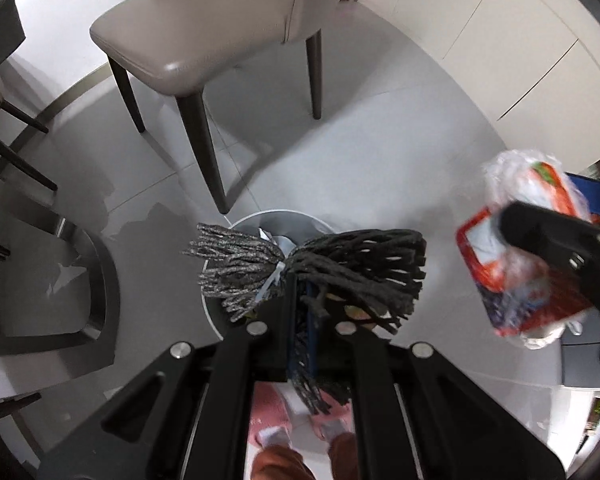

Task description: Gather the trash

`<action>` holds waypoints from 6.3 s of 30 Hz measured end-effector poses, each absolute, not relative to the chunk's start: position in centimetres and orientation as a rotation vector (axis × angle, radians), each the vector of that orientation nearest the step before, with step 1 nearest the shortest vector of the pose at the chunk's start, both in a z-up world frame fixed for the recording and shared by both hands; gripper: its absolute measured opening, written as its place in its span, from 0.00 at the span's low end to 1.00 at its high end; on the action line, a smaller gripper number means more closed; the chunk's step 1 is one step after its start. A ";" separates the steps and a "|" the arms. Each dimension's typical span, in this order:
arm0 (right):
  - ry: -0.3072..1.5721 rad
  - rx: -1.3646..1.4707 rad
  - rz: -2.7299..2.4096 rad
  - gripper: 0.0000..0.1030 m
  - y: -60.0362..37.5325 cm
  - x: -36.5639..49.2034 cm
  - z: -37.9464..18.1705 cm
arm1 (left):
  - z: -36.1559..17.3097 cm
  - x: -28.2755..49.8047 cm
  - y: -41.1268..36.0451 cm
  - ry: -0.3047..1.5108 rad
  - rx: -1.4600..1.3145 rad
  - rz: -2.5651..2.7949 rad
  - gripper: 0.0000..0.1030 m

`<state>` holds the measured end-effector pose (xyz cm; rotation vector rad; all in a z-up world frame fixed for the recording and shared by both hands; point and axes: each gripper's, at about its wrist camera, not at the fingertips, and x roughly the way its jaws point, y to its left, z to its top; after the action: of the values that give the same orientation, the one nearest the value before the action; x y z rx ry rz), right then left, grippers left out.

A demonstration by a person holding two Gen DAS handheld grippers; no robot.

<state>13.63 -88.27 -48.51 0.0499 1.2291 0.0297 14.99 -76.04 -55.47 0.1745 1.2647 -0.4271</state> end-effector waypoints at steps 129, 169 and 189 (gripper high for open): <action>0.756 -0.231 0.578 0.92 -37.9 1.4 -0.6 | -0.2 -8.7 -20.6 0.735 -0.115 0.345 0.82; 0.686 -0.210 0.483 0.93 -34.6 -1.2 2.1 | 2.9 -8.4 -17.0 0.709 -0.018 0.255 0.84; 0.679 -0.213 0.474 0.93 -34.3 -1.1 2.3 | 3.2 -7.9 -16.7 0.708 -0.033 0.235 0.84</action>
<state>-1.08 -34.27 2.32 -0.2128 0.6789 0.4741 -7.95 -16.69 3.20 -0.0327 0.7084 0.2349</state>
